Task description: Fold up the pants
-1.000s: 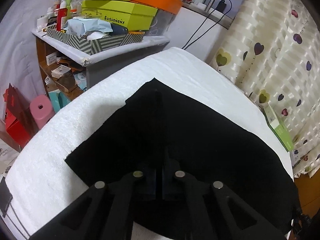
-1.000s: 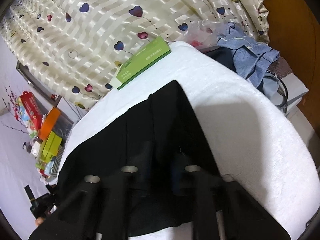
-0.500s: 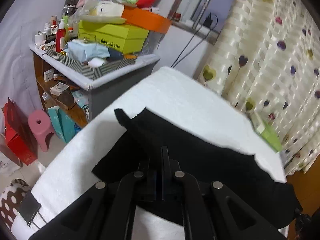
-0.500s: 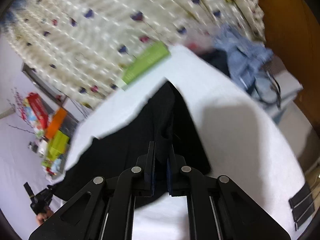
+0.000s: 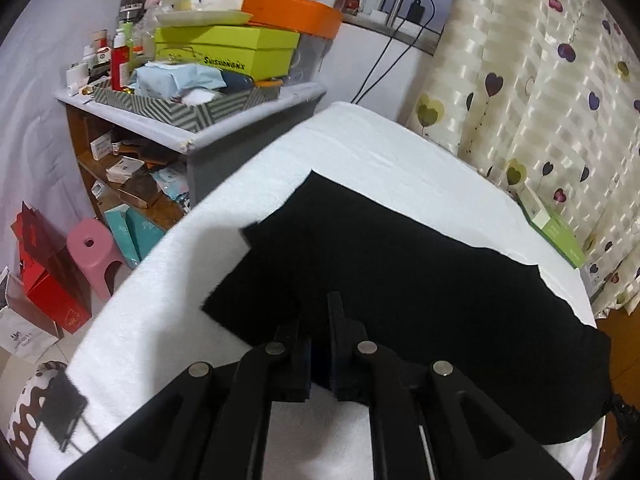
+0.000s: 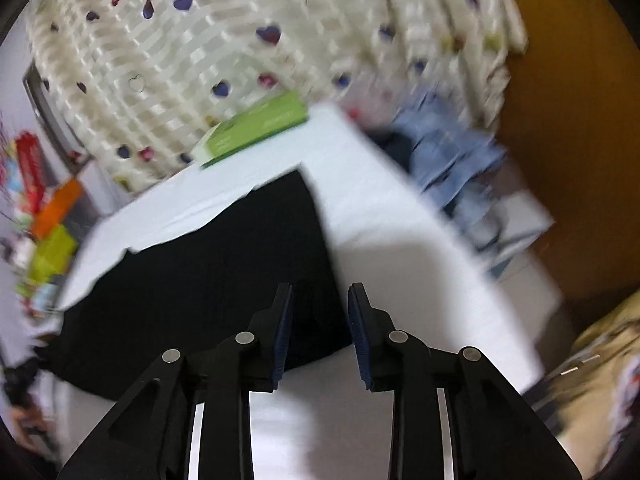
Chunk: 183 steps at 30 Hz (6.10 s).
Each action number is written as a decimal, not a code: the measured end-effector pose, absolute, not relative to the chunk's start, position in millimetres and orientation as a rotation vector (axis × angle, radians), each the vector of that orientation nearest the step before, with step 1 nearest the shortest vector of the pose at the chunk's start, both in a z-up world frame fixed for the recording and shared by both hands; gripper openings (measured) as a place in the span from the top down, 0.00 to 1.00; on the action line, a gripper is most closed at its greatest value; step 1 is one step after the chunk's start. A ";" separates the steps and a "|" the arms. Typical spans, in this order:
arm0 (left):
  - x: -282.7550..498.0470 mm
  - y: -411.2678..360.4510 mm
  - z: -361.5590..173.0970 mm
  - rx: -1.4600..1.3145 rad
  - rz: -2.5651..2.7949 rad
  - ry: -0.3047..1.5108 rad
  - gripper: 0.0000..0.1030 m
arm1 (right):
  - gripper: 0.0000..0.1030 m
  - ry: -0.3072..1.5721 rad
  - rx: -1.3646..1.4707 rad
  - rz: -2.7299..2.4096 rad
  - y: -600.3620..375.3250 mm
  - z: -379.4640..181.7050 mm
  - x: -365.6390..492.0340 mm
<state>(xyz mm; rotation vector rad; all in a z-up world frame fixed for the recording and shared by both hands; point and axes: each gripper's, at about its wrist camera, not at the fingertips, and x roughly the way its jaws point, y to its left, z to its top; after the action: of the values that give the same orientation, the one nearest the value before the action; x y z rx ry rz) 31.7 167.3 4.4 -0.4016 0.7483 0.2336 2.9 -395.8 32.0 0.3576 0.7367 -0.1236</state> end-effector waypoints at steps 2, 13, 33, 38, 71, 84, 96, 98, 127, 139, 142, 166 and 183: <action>25.9 169.7 10.8 -0.389 0.277 0.728 0.90 | 0.71 0.679 0.307 -0.190 -398.2 46.2 -1.7; 63.5 122.2 43.4 -0.247 0.189 0.661 0.89 | 0.71 0.780 0.104 0.061 -331.2 38.6 103.7; 90.0 115.9 12.6 -0.238 0.084 0.782 0.89 | 0.64 0.789 0.069 0.143 -301.0 32.0 73.4; 47.8 102.9 11.5 -0.216 0.050 0.776 0.84 | 0.57 0.815 -0.046 0.262 -252.9 20.7 40.2; 0.6 47.2 6.7 -0.078 0.039 0.818 0.83 | 0.56 0.856 -0.193 0.386 -183.3 -3.8 -0.4; -14.0 49.5 3.2 -0.115 0.039 0.840 0.83 | 0.56 0.832 -0.196 0.404 -176.3 7.8 -21.6; -25.3 34.8 -4.6 -0.083 0.020 0.852 0.83 | 0.56 0.880 -0.193 0.394 -171.3 -6.1 -30.8; -25.4 33.8 -4.9 -0.080 0.017 0.852 0.81 | 0.56 0.882 -0.187 0.394 -171.4 -6.8 -30.7; -28.1 29.8 -6.9 -0.060 0.027 0.823 0.79 | 0.54 0.888 -0.169 0.399 -173.1 -8.4 -29.2; -28.7 31.1 -6.5 -0.069 0.021 0.821 0.78 | 0.53 0.888 -0.168 0.400 -173.5 -8.5 -28.9; -28.8 30.7 -6.5 -0.069 0.019 0.821 0.77 | 0.53 0.888 -0.169 0.399 -173.6 -8.5 -28.8; -29.0 30.6 -6.3 -0.070 0.020 0.821 0.77 | 0.53 0.891 -0.164 0.401 -174.0 -8.5 -28.3; -29.1 30.8 -6.3 -0.069 0.020 0.821 0.77 | 0.53 0.891 -0.164 0.401 -174.2 -8.2 -28.0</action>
<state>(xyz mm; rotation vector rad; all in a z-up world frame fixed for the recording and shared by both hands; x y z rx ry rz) -29.1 30.8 -6.3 -0.0688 0.8207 0.0204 -28.0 -174.2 -8.2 -0.1645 0.8911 0.4009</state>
